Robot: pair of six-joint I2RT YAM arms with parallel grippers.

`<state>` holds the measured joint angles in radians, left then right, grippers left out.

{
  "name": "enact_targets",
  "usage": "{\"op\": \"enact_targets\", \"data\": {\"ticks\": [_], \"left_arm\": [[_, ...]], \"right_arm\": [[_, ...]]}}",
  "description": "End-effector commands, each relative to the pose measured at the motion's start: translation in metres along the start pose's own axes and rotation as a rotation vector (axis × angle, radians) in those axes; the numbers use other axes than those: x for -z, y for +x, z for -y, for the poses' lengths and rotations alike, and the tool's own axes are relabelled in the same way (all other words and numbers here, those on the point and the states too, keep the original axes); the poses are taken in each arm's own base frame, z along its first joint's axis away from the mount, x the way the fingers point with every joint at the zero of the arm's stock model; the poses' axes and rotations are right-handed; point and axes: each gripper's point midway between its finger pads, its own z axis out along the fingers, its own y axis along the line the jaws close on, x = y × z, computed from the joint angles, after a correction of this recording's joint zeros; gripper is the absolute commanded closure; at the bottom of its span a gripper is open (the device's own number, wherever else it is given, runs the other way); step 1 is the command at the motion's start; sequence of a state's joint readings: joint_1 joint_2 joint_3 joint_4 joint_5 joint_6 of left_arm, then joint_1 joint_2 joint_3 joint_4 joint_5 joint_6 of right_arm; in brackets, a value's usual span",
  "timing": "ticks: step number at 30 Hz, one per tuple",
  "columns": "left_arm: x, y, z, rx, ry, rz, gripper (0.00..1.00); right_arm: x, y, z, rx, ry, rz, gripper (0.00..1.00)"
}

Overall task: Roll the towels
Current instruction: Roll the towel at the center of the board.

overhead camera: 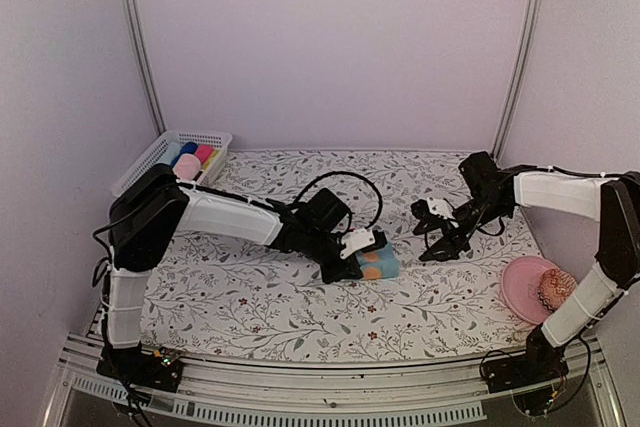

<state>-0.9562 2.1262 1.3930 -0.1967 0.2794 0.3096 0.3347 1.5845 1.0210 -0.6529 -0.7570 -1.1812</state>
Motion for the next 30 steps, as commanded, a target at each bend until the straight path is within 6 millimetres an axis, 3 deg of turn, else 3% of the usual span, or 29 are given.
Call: {"op": "enact_targets", "data": {"ticks": [1,6,17,23,27,30], "left_arm": [[-0.008,0.036,0.004,0.187,0.155,-0.116,0.89],[-0.005,0.036,-0.003,0.260,0.218,-0.100,0.88],[-0.003,0.040,-0.010,0.359,0.321,-0.079,0.88],[-0.003,0.042,-0.010,0.368,0.335,-0.076,0.88],[-0.004,0.043,-0.010,0.372,0.340,-0.077,0.88],[-0.005,0.043,-0.011,0.375,0.338,-0.078,0.88]], "right_arm": [[0.000,-0.018,-0.004,0.200,0.044,0.054,0.30],[-0.026,-0.016,-0.015,0.253,0.030,0.011,0.31],[-0.081,-0.012,-0.009,0.302,0.129,-0.109,0.32],[-0.095,-0.004,0.002,0.268,0.167,-0.158,0.35],[-0.097,-0.004,0.002,0.268,0.169,-0.167,0.41],[-0.099,-0.002,0.004,0.256,0.163,-0.181,0.55]]}}
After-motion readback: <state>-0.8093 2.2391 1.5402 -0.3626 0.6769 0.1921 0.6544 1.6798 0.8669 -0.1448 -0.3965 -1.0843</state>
